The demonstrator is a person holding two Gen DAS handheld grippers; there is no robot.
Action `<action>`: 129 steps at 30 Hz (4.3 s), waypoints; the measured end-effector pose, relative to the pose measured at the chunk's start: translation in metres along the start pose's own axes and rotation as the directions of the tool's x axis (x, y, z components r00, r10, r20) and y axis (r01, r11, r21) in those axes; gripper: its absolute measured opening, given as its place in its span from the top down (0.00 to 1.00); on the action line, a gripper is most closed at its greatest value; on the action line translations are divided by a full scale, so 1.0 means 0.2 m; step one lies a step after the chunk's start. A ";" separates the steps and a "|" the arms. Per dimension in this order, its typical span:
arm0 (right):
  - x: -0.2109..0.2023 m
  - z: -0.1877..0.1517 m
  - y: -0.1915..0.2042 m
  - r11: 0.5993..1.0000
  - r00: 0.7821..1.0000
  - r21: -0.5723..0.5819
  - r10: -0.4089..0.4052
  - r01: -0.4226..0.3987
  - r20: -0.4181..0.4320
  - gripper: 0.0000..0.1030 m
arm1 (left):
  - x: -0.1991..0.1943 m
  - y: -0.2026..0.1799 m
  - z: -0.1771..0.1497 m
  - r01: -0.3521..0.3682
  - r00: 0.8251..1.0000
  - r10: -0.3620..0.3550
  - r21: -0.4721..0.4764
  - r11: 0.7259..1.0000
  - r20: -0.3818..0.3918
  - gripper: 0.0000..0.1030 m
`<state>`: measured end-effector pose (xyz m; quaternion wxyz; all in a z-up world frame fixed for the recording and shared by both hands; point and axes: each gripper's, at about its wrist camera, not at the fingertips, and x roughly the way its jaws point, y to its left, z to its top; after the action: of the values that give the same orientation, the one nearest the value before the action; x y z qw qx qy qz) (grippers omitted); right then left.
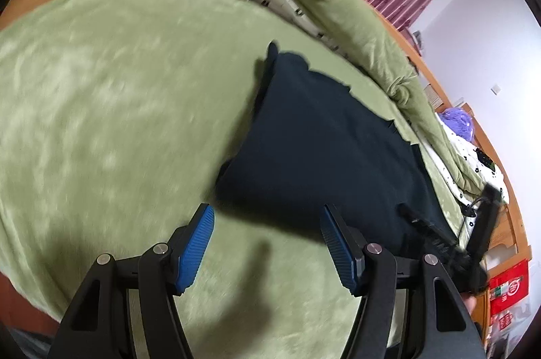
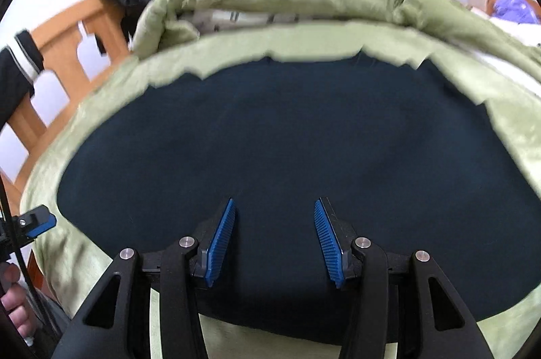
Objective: Fold small clothes
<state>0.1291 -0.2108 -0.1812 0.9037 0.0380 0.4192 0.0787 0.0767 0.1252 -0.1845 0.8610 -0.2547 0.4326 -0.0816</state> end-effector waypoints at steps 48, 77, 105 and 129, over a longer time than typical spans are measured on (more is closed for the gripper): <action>-0.21 0.04 -0.17 0.963 0.955 0.026 -0.268 0.267 0.128 0.54 | 0.07 -0.07 -0.18 0.064 0.998 -0.062 0.084 0.994 -0.031 0.38; -0.37 -0.33 -0.03 0.974 0.982 -0.128 -0.183 0.188 0.054 0.54 | 0.27 -0.14 0.11 0.102 0.995 -0.101 -0.159 0.982 0.010 0.77; -0.78 -0.22 -0.91 0.945 0.949 0.206 -0.286 0.255 0.134 0.54 | 0.24 -1.48 0.05 0.087 0.991 -0.121 0.388 0.918 0.064 0.90; -0.86 -0.17 -0.93 0.956 0.973 0.280 -0.143 0.089 0.181 0.40 | 0.35 -1.48 -0.35 0.150 0.984 -0.076 0.521 0.840 -0.160 0.59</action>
<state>0.0144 -0.4237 -0.0999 0.9305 0.1436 0.3348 -0.0368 0.0879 -0.1794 -0.1178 0.8607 -0.0258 0.4337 -0.2653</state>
